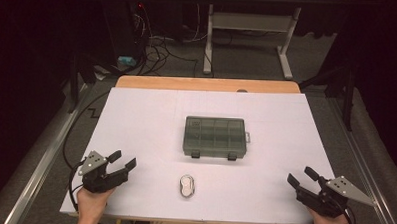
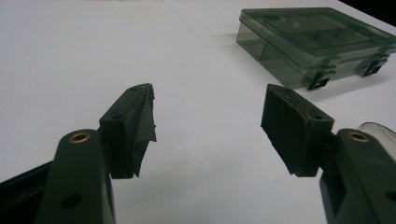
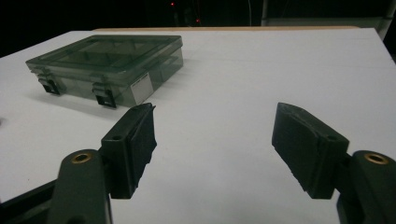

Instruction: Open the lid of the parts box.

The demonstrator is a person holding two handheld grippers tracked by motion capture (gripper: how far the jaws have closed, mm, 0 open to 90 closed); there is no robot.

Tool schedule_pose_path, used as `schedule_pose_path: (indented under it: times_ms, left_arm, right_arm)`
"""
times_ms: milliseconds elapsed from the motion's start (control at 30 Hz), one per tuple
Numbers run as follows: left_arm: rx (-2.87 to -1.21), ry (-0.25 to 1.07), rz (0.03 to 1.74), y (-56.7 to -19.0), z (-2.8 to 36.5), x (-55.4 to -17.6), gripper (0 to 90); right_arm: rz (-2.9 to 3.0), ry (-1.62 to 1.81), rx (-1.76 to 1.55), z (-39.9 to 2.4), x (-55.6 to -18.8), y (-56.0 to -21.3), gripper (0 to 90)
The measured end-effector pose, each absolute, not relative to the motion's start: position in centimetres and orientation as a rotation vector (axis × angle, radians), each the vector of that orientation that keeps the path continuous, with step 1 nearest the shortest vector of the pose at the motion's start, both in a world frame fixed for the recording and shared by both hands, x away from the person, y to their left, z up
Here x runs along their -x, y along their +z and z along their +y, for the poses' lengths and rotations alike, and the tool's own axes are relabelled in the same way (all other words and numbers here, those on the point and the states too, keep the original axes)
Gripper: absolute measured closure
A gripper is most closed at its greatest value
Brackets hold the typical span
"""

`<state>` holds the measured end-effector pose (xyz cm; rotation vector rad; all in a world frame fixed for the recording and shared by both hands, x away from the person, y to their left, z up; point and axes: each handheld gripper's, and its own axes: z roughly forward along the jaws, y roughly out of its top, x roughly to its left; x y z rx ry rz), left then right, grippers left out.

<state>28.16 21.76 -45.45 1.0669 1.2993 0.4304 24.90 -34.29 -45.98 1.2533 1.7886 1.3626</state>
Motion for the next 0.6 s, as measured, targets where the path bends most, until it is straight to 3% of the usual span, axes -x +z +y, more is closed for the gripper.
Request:
schedule_pose_path:
  times_ms: [600]
  left_arm:
    - [-1.069, 0.411, 1.259, -45.4, 20.5, -28.8, 37.1]
  right_arm:
    - [1.805, 1.368, -1.228, -33.5, -26.1, -45.9, 37.2]
